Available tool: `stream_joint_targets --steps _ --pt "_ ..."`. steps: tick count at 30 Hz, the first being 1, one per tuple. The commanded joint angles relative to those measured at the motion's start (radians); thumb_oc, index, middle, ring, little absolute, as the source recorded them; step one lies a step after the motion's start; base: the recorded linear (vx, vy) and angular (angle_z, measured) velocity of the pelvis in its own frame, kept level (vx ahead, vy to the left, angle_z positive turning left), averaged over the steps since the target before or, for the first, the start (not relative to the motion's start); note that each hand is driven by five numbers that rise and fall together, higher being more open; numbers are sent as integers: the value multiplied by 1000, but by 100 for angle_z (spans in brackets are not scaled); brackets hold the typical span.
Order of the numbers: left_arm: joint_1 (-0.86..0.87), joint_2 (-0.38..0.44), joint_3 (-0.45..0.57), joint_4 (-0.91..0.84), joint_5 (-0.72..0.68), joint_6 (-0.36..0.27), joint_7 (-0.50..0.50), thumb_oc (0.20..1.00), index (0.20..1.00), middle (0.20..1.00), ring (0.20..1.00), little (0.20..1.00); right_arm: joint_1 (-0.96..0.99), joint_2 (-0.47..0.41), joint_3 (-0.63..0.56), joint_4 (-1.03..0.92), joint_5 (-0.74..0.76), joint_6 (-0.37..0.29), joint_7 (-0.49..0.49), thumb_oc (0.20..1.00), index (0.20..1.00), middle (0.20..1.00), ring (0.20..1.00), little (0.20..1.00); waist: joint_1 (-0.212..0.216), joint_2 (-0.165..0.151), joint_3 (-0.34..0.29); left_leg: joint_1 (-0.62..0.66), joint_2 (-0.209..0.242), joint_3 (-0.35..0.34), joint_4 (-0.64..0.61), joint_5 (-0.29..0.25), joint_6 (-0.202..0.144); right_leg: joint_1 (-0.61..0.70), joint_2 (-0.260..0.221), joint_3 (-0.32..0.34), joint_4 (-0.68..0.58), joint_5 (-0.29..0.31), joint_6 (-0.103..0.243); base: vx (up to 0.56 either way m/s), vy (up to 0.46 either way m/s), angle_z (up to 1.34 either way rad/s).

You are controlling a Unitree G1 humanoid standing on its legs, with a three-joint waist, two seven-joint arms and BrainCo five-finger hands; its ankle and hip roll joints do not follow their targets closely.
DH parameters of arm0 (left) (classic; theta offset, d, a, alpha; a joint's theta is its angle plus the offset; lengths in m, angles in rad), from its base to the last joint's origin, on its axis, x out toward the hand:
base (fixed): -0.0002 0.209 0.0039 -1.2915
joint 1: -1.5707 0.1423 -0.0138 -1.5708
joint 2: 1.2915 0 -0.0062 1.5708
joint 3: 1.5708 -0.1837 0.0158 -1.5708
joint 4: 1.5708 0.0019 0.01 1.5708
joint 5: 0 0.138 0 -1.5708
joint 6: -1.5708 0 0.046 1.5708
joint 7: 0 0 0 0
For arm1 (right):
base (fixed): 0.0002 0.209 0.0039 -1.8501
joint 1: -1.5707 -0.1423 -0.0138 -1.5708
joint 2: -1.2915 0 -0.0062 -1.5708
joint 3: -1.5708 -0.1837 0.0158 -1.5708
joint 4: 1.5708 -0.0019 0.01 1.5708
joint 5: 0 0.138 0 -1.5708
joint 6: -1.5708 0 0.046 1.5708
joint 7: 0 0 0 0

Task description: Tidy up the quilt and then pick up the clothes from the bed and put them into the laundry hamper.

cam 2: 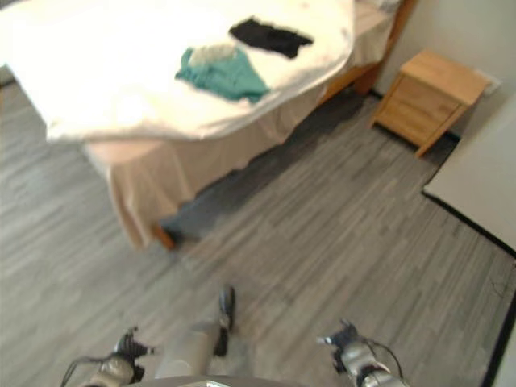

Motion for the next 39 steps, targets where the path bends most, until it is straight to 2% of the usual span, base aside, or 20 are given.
stream_joint_targets --steps 1,3,4,5,6,7,8,9,10,12,16,22,24,27,29,31,34,35,38,39 --pt "-38 9 2 18 18 10 15 1000 1000 1000 1000 1000 -18 -11 -46 -13 -33 9 7 1000 1000 1000 1000 1000 22 -4 60 202 32 -19 -112 -141 -98 -305 -137 7 225 90 98 296 220 15" --pt "-37 17 2 23 24 17 18 1000 1000 1000 1000 1000 -15 -2 -47 -13 -46 14 8 1000 1000 1000 1000 1000 -5 15 73 262 50 -32 -143 -152 -86 -409 -176 -2 410 175 134 296 188 27" --pt "-37 21 5 18 13 17 20 1000 1000 1000 1000 1000 -13 8 -52 -8 -41 14 3 1000 1000 1000 1000 1000 -13 23 83 295 56 -49 -165 -154 -83 -452 -200 -11 453 189 130 320 67 48" --pt "-37 24 7 14 7 15 23 1000 1000 1000 1000 1000 -10 11 -59 -7 -29 16 4 1000 1000 1000 1000 1000 -14 26 84 306 63 -58 -170 -158 -85 -461 -220 -23 417 180 118 468 -111 82" --pt "-37 30 16 7 -16 5 22 1000 1000 1000 1000 1000 -2 19 -69 -23 6 13 8 1000 1000 1000 1000 1000 -23 24 99 338 69 -92 -183 -174 -100 -460 -237 -24 245 154 92 329 -141 78" --pt "-37 30 16 7 -16 5 22 1000 1000 1000 1000 1000 -2 19 -69 -23 6 13 8 1000 1000 1000 1000 1000 -24 25 99 337 70 -94 -183 -172 -100 -459 -236 -25 241 158 92 344 -178 85" --pt "-38 33 19 4 -21 -1 24 1000 1000 1000 1000 1000 -2 18 -68 -31 13 11 10 1000 1000 1000 1000 1000 -28 19 103 347 67 -106 -186 -182 -107 -460 -230 11 147 165 94 290 -177 83" --pt "-53 41 23 15 -23 -5 25 1000 1000 1000 1000 1000 -5 17 -67 -37 22 9 14 1000 1000 1000 1000 1000 -46 11 112 359 70 -149 -195 -198 -121 -493 -214 141 7 206 112 290 -176 84" --pt "-53 42 23 15 -23 -5 25 1000 1000 1000 1000 1000 -5 17 -67 -37 22 9 14 1000 1000 1000 1000 1000 -46 10 111 356 69 -149 -195 -197 -121 -495 -215 141 5 208 113 294 -219 80" --pt "-63 52 31 35 -27 -6 30 1000 1000 1000 1000 1000 -5 15 -67 -28 13 19 16 1000 1000 1000 1000 1000 -53 12 121 366 90 -190 -194 -216 -139 -542 -233 216 -40 254 131 219 -218 93" --pt "-30 43 65 69 -45 -10 41 1000 1000 1000 1000 1000 -11 9 -53 -17 -16 18 13 1000 1000 1000 1000 1000 -52 5 119 362 93 -228 -166 -241 -153 -524 -244 179 -57 275 134 225 -257 141" --pt "17 29 159 32 -189 -43 69 1000 1000 1000 1000 1000 -6 -28 -42 -18 -42 9 3 1000 1000 1000 1000 1000 -28 37 105 300 143 -290 -197 -178 -196 -488 -218 101 -84 235 105 79 -182 61" --pt "29 30 186 -52 -251 -75 82 1000 1000 1000 1000 1000 10 -46 -72 -20 -39 2 -8 1000 1000 1000 1000 1000 -28 53 98 281 149 -232 -201 -172 -198 -458 -230 50 -88 213 103 69 -91 84" --pt "91 80 210 -337 -261 -120 110 1000 1000 1000 1000 1000 27 -54 -102 -28 -33 -7 -36 1000 1000 1000 1000 1000 -23 66 93 261 163 -168 -201 -152 -210 -437 -232 25 -88 203 104 60 -23 61" --pt "162 179 267 -635 -190 -160 154 1000 1000 1000 1000 1000 62 -42 -122 -38 -32 -18 -38 1000 1000 1000 1000 1000 -11 69 90 266 179 -145 -201 -145 -221 -427 -228 12 -88 197 106 74 -27 -3" --pt "190 233 327 -794 -142 -178 178 1000 1000 1000 1000 1000 89 -34 -123 -46 -37 -27 -28 1000 1000 1000 1000 1000 -6 64 87 272 183 -143 -201 -149 -225 -422 -227 16 -88 195 109 45 -16 -22" --pt "180 274 351 -887 -95 -189 200 1000 1000 1000 1000 1000 101 -30 -116 -43 -47 -30 -18 1000 1000 1000 1000 1000 -9 61 87 275 186 -137 -201 -154 -228 -420 -226 20 -88 193 110 14 -3 3" --pt "133 327 358 -975 -31 -189 221 1000 1000 1000 1000 1000 98 -34 -106 -51 -46 -35 -7 1000 1000 1000 1000 1000 -24 57 97 271 188 -131 -201 -155 -231 -433 -224 28 -88 197 112 -22 10 -8" --pt "85 365 342 -1002 21 -175 230 1000 1000 1000 1000 1000 85 -37 -95 -45 -49 -32 -5 1000 1000 1000 1000 1000 -34 57 107 263 189 -124 -201 -156 -232 -452 -221 36 -88 204 113 -36 29 -16" --pt "10 446 296 -1008 131 -150 236 1000 1000 1000 1000 1000 76 -48 -75 -40 -62 -31 -2 1000 1000 1000 1000 1000 -51 56 118 255 193 -118 -201 -157 -233 -470 -218 41 -84 208 115 -46 32 -29"
